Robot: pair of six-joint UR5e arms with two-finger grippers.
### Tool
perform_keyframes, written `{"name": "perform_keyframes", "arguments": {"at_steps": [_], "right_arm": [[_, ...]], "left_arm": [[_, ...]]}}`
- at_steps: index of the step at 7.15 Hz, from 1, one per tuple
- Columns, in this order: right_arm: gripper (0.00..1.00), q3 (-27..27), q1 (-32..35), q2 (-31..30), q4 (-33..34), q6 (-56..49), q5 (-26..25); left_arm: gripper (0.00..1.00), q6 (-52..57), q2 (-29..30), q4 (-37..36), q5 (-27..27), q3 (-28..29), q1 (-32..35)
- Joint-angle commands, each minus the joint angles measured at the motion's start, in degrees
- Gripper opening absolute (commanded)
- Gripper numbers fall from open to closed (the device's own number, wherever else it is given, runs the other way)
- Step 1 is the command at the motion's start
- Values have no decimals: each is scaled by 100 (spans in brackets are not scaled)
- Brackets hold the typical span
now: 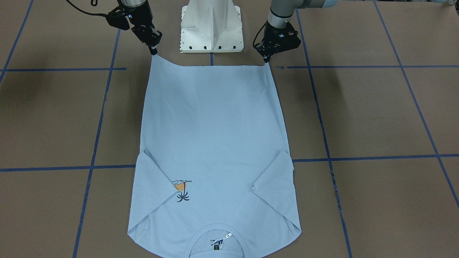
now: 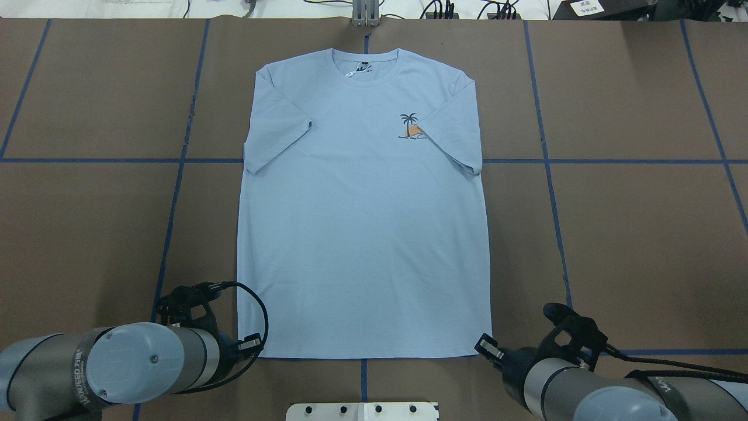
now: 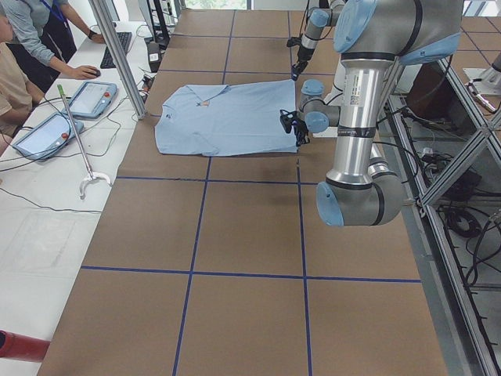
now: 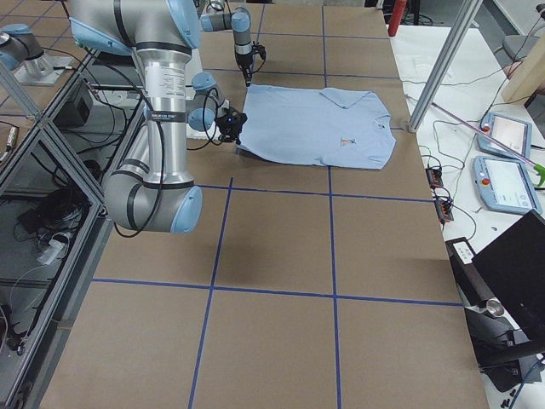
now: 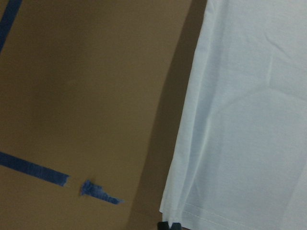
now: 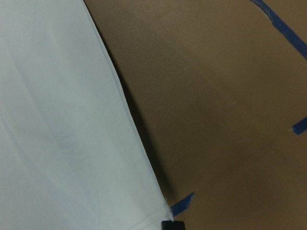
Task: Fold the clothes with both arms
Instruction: 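Grasp both hem corners and lift them toward the collar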
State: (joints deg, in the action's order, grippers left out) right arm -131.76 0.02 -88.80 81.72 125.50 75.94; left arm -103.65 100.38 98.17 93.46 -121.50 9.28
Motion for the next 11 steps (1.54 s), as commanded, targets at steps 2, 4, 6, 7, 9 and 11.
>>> {"name": "perform_keyframes", "arguments": {"at_steps": [2,4,6,7,9,11], "right_arm": [[0,-901,-405,-128,948,27,114],[0,-1157,-345,-207,1048,28,123],[0,-1264,188,-147,1188,-33,184],[0,-1247,679,-50,1189,-304,532],[0,-924,1698,440,1206,-1164,1508],[0,-65,2648,1195,1241,-1973,2010]], "left_arm": [[0,-33,-1,-365,225,-758,-5],[0,-41,8,-1034,409,-1549,-5],[0,80,61,-1063,392,-1753,274],[0,647,69,-1063,401,-1737,554],[0,1303,349,-1063,383,-1614,925],[0,1916,1015,-1054,409,-739,1642]]}}
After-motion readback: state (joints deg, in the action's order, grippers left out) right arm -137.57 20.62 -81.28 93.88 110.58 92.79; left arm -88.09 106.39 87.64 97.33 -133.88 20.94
